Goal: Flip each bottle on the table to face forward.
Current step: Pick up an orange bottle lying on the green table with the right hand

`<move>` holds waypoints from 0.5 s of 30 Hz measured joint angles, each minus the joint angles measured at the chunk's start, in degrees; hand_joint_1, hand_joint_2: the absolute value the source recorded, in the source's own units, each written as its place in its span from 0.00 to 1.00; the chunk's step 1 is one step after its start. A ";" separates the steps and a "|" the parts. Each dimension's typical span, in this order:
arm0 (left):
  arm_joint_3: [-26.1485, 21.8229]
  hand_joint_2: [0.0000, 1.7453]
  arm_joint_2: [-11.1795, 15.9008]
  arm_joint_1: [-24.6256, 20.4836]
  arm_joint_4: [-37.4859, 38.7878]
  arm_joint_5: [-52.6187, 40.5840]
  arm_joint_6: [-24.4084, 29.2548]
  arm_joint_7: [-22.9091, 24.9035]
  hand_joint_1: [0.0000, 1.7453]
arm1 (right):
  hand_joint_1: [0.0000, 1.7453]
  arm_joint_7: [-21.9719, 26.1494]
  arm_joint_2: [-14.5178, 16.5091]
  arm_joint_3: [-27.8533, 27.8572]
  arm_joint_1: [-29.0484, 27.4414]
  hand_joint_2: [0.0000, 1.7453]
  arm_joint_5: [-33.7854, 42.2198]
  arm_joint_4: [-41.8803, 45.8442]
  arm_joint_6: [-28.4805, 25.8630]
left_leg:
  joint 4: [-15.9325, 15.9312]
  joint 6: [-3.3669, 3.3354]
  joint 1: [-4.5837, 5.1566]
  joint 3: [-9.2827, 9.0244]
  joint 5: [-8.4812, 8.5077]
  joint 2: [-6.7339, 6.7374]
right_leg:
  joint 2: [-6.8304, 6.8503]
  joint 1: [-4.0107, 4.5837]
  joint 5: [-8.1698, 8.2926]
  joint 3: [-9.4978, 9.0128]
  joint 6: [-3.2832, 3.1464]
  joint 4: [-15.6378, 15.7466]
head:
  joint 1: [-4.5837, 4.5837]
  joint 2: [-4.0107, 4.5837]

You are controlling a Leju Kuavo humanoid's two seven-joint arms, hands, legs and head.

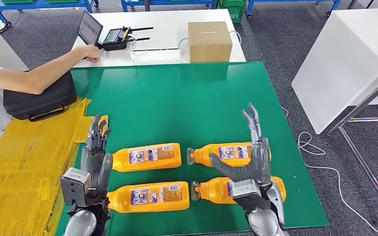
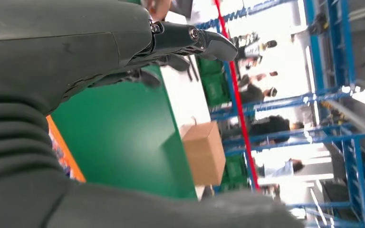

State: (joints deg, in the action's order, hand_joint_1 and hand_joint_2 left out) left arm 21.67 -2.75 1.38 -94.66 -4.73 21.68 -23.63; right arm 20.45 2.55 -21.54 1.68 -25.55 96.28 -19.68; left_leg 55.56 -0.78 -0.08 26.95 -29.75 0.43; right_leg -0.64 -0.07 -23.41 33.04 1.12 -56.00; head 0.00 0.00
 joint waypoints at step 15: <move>-3.84 0.00 -3.24 -5.93 1.22 7.07 0.16 -4.14 0.00 | 0.00 -13.29 0.65 -17.07 22.82 1.00 -24.65 -22.63 6.50 | 0.01 -0.02 -0.02 -0.05 0.11 -0.03 | 0.02 0.02 0.01 0.00 0.00 -0.06 | 0.01 0.00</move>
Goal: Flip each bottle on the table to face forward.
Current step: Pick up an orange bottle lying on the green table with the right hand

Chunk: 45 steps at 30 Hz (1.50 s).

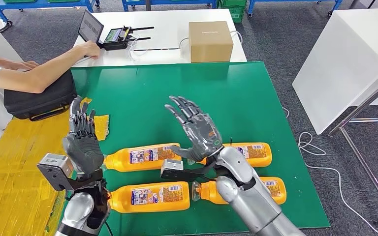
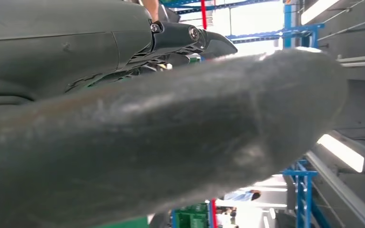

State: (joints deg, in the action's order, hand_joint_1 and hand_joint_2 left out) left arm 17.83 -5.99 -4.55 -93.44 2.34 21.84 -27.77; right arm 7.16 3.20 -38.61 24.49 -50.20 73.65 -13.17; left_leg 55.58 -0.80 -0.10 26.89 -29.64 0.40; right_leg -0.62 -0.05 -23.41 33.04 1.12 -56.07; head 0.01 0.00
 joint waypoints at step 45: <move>-0.61 1.00 -0.55 -6.41 5.34 -0.98 -7.99 -3.70 0.00 | 0.00 -1.74 13.61 -9.41 12.73 1.00 9.40 -41.90 3.79 | 0.01 0.00 0.02 0.01 0.00 0.00 | 0.02 0.01 0.00 0.03 0.00 -0.01 | 0.01 0.00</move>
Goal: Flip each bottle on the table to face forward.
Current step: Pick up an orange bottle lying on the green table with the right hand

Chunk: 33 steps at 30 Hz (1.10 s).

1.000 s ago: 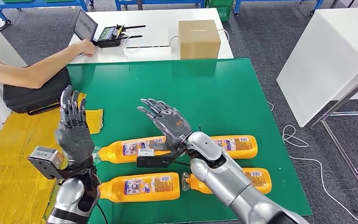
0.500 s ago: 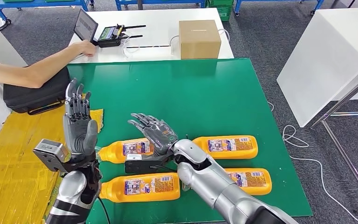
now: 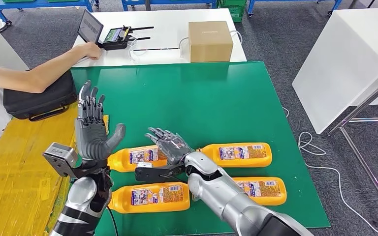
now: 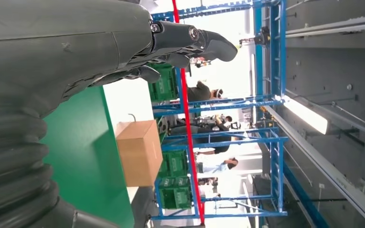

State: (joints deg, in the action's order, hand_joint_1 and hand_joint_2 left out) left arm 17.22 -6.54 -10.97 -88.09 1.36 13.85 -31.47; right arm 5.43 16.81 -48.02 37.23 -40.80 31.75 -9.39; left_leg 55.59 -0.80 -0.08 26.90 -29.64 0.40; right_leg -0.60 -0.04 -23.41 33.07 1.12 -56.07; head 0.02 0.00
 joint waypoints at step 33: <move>6.99 1.00 -2.25 -2.44 2.09 2.42 -2.25 -2.49 0.00 | 0.82 -14.06 3.12 -0.34 5.87 1.00 -9.41 -13.55 13.72 | 0.01 0.00 0.00 -0.04 0.00 0.01 | -0.01 -0.01 0.00 -0.01 0.00 0.01 | 0.00 0.00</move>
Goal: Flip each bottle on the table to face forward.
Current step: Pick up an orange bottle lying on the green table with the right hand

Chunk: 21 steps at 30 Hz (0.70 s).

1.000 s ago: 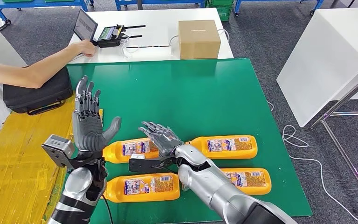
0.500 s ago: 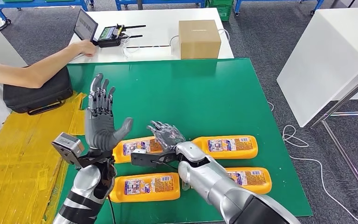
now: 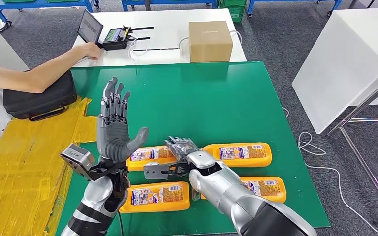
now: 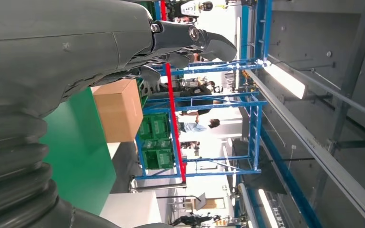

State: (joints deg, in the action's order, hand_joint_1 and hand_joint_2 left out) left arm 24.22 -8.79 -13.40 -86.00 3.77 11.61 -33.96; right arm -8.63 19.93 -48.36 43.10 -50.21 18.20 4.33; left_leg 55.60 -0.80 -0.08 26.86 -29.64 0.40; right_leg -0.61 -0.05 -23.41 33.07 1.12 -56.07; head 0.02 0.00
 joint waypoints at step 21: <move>-0.02 1.00 -0.15 -0.08 0.54 0.36 -0.13 -0.46 0.00 | 1.00 0.94 -0.23 -0.11 -0.45 1.00 -2.39 -0.92 -11.47 | 0.00 0.00 0.00 0.02 0.00 0.00 | 0.00 0.00 0.00 -0.01 0.00 -0.01 | 0.01 0.00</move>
State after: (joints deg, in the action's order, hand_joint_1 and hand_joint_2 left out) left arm 24.20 -8.94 -13.48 -85.46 4.14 11.47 -34.42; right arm -7.69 19.69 -48.47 42.65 -52.60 17.28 -7.14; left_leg 55.60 -0.80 -0.08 26.88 -29.64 0.40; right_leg -0.61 -0.05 -23.41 33.06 1.12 -56.07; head 0.02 0.00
